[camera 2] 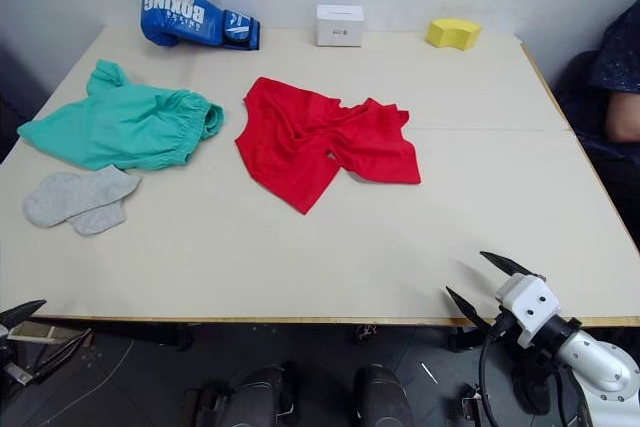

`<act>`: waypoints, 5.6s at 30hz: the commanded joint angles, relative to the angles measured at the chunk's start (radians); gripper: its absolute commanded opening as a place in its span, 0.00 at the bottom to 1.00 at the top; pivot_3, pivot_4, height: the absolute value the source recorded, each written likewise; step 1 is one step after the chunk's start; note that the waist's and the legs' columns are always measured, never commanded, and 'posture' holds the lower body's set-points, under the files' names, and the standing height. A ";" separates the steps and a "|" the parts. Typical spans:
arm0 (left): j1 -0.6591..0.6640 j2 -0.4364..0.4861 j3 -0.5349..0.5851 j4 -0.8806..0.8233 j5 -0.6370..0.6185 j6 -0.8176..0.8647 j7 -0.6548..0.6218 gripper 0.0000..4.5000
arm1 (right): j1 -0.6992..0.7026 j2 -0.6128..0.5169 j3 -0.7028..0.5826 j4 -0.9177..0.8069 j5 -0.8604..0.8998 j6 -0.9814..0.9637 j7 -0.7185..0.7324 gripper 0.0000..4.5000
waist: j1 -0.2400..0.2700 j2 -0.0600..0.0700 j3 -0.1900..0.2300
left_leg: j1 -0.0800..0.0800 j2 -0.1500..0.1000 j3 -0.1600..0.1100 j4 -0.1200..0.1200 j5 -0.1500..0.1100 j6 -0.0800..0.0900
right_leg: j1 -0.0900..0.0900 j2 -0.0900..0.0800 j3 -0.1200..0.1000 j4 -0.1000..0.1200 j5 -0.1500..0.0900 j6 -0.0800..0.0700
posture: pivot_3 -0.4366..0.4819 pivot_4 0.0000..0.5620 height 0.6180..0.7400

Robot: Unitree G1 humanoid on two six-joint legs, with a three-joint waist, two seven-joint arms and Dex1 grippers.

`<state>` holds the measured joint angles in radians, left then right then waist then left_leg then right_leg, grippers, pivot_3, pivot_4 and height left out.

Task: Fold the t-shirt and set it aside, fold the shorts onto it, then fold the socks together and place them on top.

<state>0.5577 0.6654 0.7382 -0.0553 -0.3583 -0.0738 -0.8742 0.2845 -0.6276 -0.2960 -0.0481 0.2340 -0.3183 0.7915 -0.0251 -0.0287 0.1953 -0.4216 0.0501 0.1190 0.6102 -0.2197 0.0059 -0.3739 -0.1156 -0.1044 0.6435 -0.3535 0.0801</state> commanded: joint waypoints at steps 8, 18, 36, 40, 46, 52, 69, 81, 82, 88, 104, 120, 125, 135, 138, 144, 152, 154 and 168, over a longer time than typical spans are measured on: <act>-0.343 0.213 -0.264 -0.357 -0.253 0.551 0.058 1.00 | -0.142 -0.036 0.026 -0.040 0.079 0.128 0.040 0.99 | 0.001 0.001 -0.001 | 0.000 0.000 -0.001 0.001 0.001 0.002 | 0.001 0.000 0.001 0.002 0.001 0.000 | 0.48 0.27 1.00; -1.131 0.014 -0.872 -0.190 -0.123 1.112 0.351 1.00 | -0.657 -0.057 0.273 0.279 -0.159 0.110 0.064 0.99 | 0.002 0.002 -0.001 | 0.002 -0.003 0.002 0.005 0.009 -0.001 | -0.001 0.004 0.003 0.013 0.000 0.002 | 0.48 0.27 1.00; -1.461 -0.387 -1.067 0.547 0.276 0.891 0.522 1.00 | -1.000 0.024 0.394 0.639 -0.296 0.117 0.008 0.99 | 0.020 0.002 -0.001 | 0.001 -0.002 0.003 0.019 0.009 0.000 | 0.001 0.005 0.003 0.017 0.000 0.003 | 0.48 0.27 1.00; -1.498 -0.326 -1.117 0.722 0.396 0.714 0.527 1.00 | -1.072 0.038 0.408 0.760 -0.335 0.089 -0.034 0.99 | 0.019 0.002 -0.002 | 0.001 -0.002 0.003 0.019 0.009 0.000 | 0.002 0.003 0.003 0.017 0.000 0.003 | 0.48 0.27 1.00; -1.545 -0.281 -1.115 0.935 0.458 0.543 0.518 1.00 | -1.110 0.067 0.413 0.824 -0.347 0.059 -0.032 0.99 | -0.011 0.002 -0.003 | 0.004 0.000 0.005 0.017 0.009 -0.001 | 0.002 0.003 0.001 0.018 0.000 0.003 | 0.48 0.27 1.00; -1.567 -0.263 -1.118 1.095 0.515 0.425 0.501 0.68 | -1.105 0.086 0.410 0.814 -0.344 0.069 -0.025 1.00 | -0.033 0.003 -0.003 | 0.020 0.001 0.009 0.010 0.008 -0.003 | 0.012 0.004 0.002 0.017 -0.001 0.003 | 0.48 0.27 1.00; -1.567 -0.225 -0.940 1.061 0.467 0.373 0.404 0.01 | -1.276 0.124 0.516 1.107 -0.498 0.041 -0.118 1.00 | -0.062 0.003 -0.004 | 0.021 0.004 0.016 0.005 0.009 -0.006 | 0.006 0.006 0.006 0.018 -0.001 0.002 | 0.48 0.27 1.00; -1.497 -0.191 -0.897 0.867 0.461 0.481 0.378 0.01 | -1.425 0.224 0.603 1.335 -0.624 0.017 -0.270 1.00 | -0.063 0.003 -0.004 | 0.022 0.010 0.028 0.004 0.007 -0.008 | -0.001 0.013 0.022 0.021 -0.001 0.002 | 0.48 0.27 1.00; -1.492 -0.183 -0.894 0.848 0.461 0.491 0.374 0.01 | -1.431 0.233 0.604 1.346 -0.627 0.026 -0.267 1.00 | -0.063 0.003 -0.004 | 0.023 0.012 0.029 0.005 0.007 -0.009 | -0.001 0.015 0.025 0.020 -0.001 0.002 | 0.48 0.27 1.00; -1.447 -0.134 -0.873 0.721 0.454 0.552 0.353 0.01 | -1.470 0.280 0.595 1.388 -0.624 0.090 -0.230 1.00 | -0.068 0.002 -0.005 | 0.025 0.015 0.031 0.004 0.005 -0.012 | -0.001 0.019 0.031 0.021 -0.001 0.001 | 0.48 0.27 1.00; -1.281 -0.073 -0.770 0.446 0.405 0.644 0.335 0.00 | -1.490 0.318 0.379 1.398 -0.441 0.325 -0.091 0.00 | -0.059 0.001 -0.005 | 0.027 0.016 0.033 0.003 0.004 -0.013 | -0.001 0.019 0.037 0.020 -0.002 0.000 | 0.48 0.27 1.00; -0.878 0.184 -0.505 0.007 0.071 0.501 -0.111 0.00 | -1.355 0.068 0.325 1.026 -0.241 0.681 0.664 0.00 | -0.056 0.003 -0.004 | 0.008 0.015 0.038 0.003 0.000 -0.010 | -0.019 0.019 0.040 0.018 -0.002 0.000 | 0.48 0.27 1.00; -0.596 0.226 -0.359 -0.135 -0.008 0.492 -0.197 0.00 | -1.049 -0.053 0.342 0.487 -0.133 0.912 0.742 0.00 | -0.055 0.003 -0.004 | 0.008 0.016 0.037 0.003 -0.003 -0.009 | -0.019 0.017 0.040 0.017 -0.002 0.000 | 0.48 0.27 1.00; -0.244 0.303 -0.283 -0.244 -0.038 0.575 -0.276 0.00 | -0.660 -0.223 0.316 -0.150 0.156 1.201 0.715 0.00 | -0.050 0.003 -0.003 | 0.011 0.016 0.035 0.002 -0.013 -0.008 | -0.017 0.014 0.038 0.014 -0.002 -0.007 | 0.48 0.27 1.00; -0.236 0.344 -0.303 -0.259 -0.070 0.637 -0.301 0.00 | -0.642 -0.245 0.319 -0.177 0.191 1.193 0.698 0.00 | -0.048 0.003 -0.003 | 0.011 0.016 0.035 0.001 -0.014 -0.009 | -0.018 0.014 0.037 0.012 -0.004 -0.012 | 0.48 0.27 1.00; -0.561 0.350 -0.396 -0.169 -0.078 0.627 -0.226 0.00 | -0.821 -0.172 0.256 0.020 0.174 0.955 0.592 0.00 | -0.040 0.003 -0.003 | 0.010 0.016 0.035 0.002 -0.013 -0.009 | -0.018 0.013 0.035 0.012 -0.004 -0.013 | 0.48 0.27 1.00; -1.515 0.136 -0.490 0.433 0.220 0.099 0.317 0.00 | -1.375 -0.078 0.155 0.626 0.027 0.399 0.251 0.00 | -0.010 0.000 0.000 | -0.004 0.017 0.035 0.016 -0.002 -0.006 | -0.027 0.019 0.029 0.018 0.004 -0.004 | 0.48 0.27 1.00; -1.715 0.135 -0.512 0.621 0.310 -0.125 0.456 0.00 | -1.550 -0.076 0.124 0.811 -0.051 0.160 0.016 0.00 | -0.012 0.000 0.000 | -0.005 0.016 0.042 0.018 -0.004 -0.005 | -0.032 0.019 0.029 0.019 0.004 -0.003 | 0.48 0.27 1.00; -1.552 0.242 -0.611 0.672 0.281 -0.425 0.180 0.00 | -1.408 -0.162 0.270 0.957 -0.268 -0.475 -0.058 0.00 | -0.038 0.002 0.002 | -0.011 0.016 0.065 0.024 -0.017 0.008 | -0.042 0.015 0.020 0.021 0.007 0.005 | 0.48 0.27 1.00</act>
<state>-1.0536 0.8532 0.0822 0.6902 -0.0239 -0.5520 -0.6423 -1.1608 -0.7348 -0.0235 0.9404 -0.0228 -0.7672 0.7084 -0.0627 -0.0265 0.1971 -0.4304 0.0662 0.1841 0.6353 -0.2359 0.0139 -0.4151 -0.1000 -0.0831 0.6656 -0.3459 0.0855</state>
